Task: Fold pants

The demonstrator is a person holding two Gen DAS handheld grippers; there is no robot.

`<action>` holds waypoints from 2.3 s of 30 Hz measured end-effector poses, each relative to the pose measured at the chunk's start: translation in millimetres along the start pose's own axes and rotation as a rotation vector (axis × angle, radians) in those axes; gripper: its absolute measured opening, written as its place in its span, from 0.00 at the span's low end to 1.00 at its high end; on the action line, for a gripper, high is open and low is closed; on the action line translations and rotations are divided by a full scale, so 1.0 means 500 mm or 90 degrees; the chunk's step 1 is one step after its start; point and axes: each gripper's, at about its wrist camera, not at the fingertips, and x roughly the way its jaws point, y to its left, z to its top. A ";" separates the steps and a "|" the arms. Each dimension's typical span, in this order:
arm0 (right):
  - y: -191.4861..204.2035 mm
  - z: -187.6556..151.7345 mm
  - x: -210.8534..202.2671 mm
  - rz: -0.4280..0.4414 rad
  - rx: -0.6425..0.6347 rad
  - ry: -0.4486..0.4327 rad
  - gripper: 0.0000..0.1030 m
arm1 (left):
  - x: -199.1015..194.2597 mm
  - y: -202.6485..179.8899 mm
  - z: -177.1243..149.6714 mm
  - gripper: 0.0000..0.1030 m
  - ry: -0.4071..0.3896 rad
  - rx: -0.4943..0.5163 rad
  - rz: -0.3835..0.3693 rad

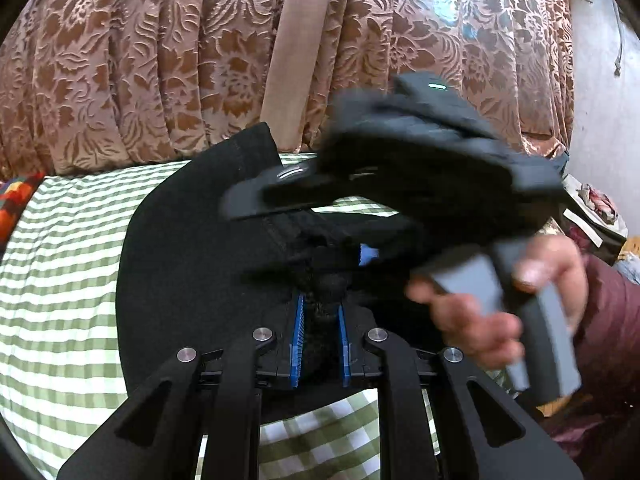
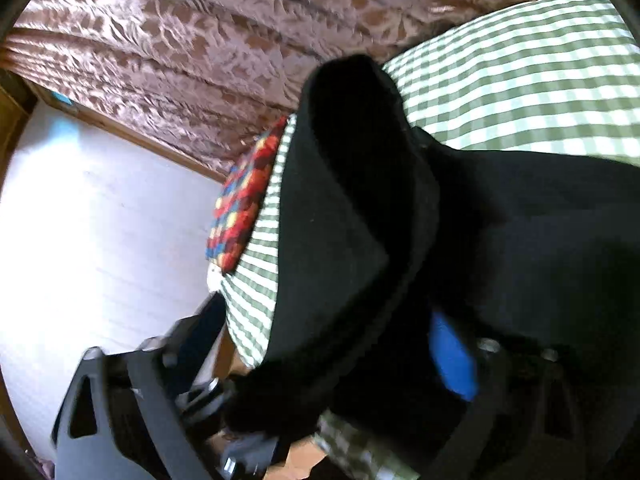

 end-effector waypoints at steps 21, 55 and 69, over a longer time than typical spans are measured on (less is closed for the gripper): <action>0.182 0.019 -0.005 0.017 -0.117 0.005 0.13 | -0.105 0.168 -0.115 0.70 0.082 -0.213 -0.018; -0.275 -0.166 -0.458 -0.126 0.114 -0.221 0.45 | -0.006 -0.036 0.003 0.19 0.136 0.077 -0.226; -0.219 -0.290 -0.460 -0.129 0.189 -0.220 0.39 | 0.063 0.029 0.068 0.19 0.063 -0.103 -0.234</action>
